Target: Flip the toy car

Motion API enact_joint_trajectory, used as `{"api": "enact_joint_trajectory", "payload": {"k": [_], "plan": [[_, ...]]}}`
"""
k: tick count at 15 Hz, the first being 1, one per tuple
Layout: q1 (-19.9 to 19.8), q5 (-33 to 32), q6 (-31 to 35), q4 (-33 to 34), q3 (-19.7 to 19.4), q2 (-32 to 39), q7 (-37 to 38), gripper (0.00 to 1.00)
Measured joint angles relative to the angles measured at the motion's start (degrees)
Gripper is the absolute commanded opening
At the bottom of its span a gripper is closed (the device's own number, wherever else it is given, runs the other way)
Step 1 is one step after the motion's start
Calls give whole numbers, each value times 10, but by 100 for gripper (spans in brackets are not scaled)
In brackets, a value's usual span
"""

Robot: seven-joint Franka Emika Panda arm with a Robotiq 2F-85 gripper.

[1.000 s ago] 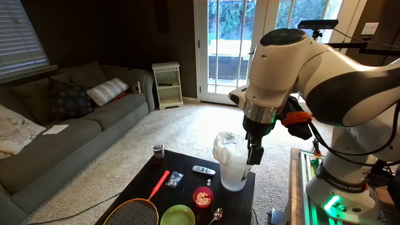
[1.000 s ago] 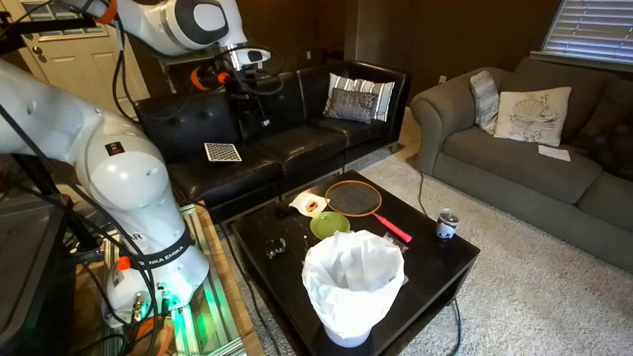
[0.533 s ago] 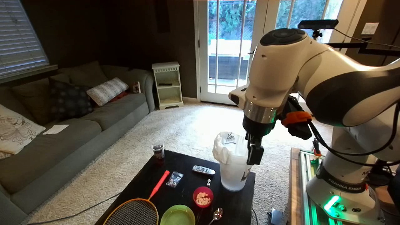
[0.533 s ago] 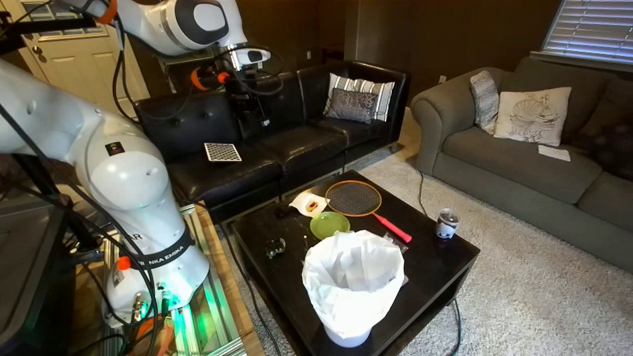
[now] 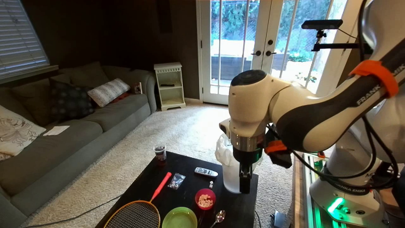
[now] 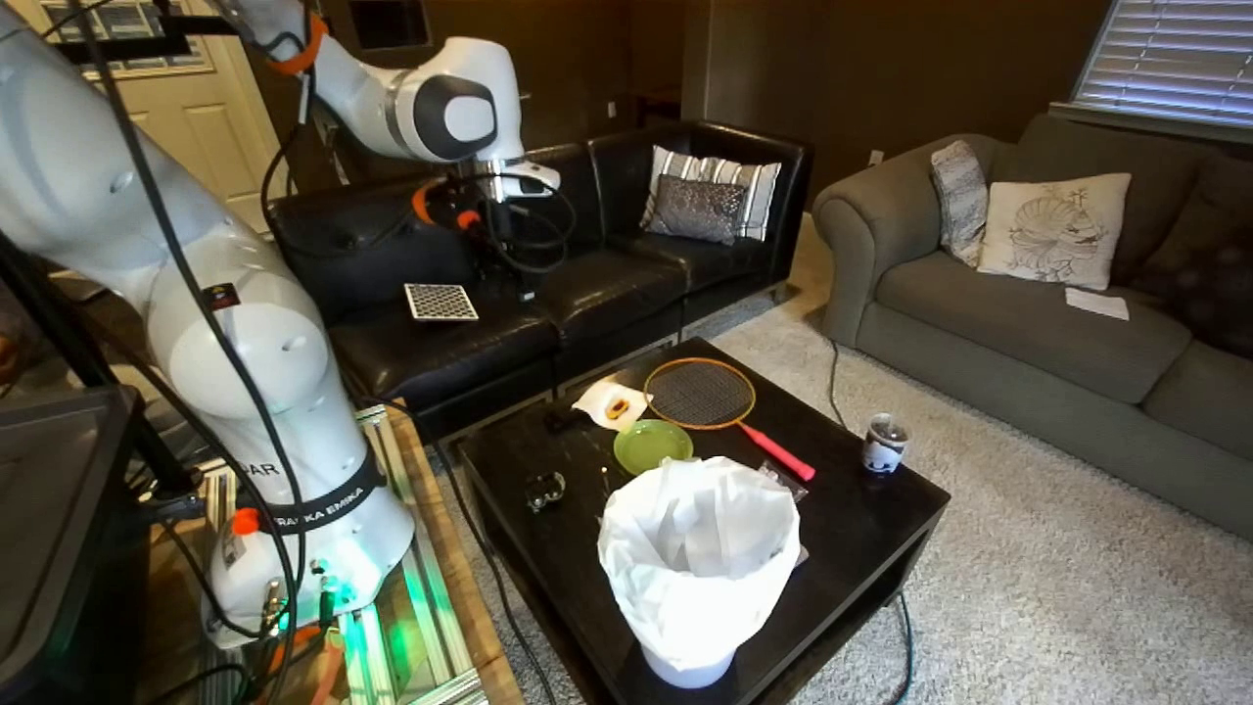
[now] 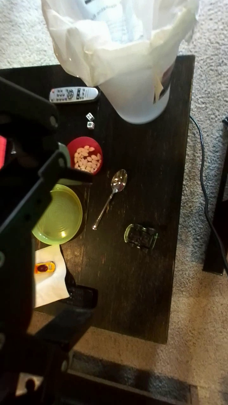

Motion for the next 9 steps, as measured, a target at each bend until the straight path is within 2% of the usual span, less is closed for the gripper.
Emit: {"api": "enact_joint_trajectory", "payload": {"k": [3, 6, 7, 8, 9], "plan": [[-41, -10, 100, 13, 49, 103, 113, 100], [-117, -71, 159, 30, 106, 190, 242, 100], [-131, -94, 163, 35, 111, 212, 283, 100], [-124, -112, 163, 39, 94, 230, 322, 100], [-101, -131, 166, 47, 66, 250, 357, 100]]}}
